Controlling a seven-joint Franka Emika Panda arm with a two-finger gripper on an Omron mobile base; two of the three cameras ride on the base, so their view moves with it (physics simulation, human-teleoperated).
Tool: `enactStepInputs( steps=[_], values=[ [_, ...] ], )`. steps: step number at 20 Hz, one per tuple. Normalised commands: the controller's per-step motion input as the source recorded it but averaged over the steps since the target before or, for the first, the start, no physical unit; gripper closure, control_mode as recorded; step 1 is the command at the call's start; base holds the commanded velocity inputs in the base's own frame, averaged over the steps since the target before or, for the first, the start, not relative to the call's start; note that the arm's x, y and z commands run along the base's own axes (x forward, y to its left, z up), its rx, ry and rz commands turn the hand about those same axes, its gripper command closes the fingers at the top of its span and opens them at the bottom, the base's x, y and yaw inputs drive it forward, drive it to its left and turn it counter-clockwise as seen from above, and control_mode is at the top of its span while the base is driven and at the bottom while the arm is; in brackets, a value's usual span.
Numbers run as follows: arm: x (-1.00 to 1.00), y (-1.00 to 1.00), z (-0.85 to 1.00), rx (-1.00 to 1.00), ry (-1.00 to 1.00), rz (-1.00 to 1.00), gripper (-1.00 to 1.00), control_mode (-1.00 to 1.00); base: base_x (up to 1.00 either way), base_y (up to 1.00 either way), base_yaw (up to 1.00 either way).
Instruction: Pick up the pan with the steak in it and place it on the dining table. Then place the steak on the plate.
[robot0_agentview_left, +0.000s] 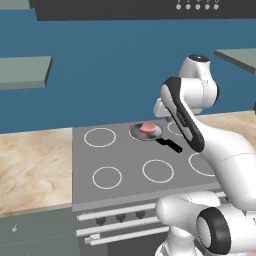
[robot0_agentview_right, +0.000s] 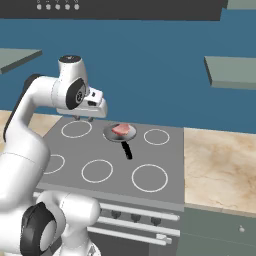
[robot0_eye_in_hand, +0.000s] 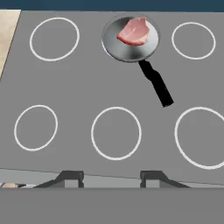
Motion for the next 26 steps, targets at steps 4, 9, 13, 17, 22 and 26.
enactStepInputs(
  steps=[4, 9, 13, 17, 22, 26],
  values=[
    [-0.01, -0.06, -0.07, -0.01, -0.03, 0.02, -1.00, -1.00, 0.00, 0.00, 0.00],
    [-0.01, -0.40, -0.21, -0.03, 0.00, 0.11, -1.00, -1.00, 0.00, 0.00, 0.00],
    [0.02, -0.48, -0.26, -0.04, 0.00, 0.14, -1.00, -1.00, 0.00, 0.00, 0.00],
    [0.12, -0.45, -0.26, -0.03, 0.00, 0.13, -1.00, -1.00, 0.00, 0.00, 0.00],
    [0.28, -0.38, -0.33, -0.01, 0.00, 0.10, -1.00, -1.00, 0.00, 0.00, 0.00],
    [0.38, -0.27, -0.38, 0.00, 0.00, 0.06, -1.00, -1.00, 0.00, 0.00, 0.00]
  ],
)
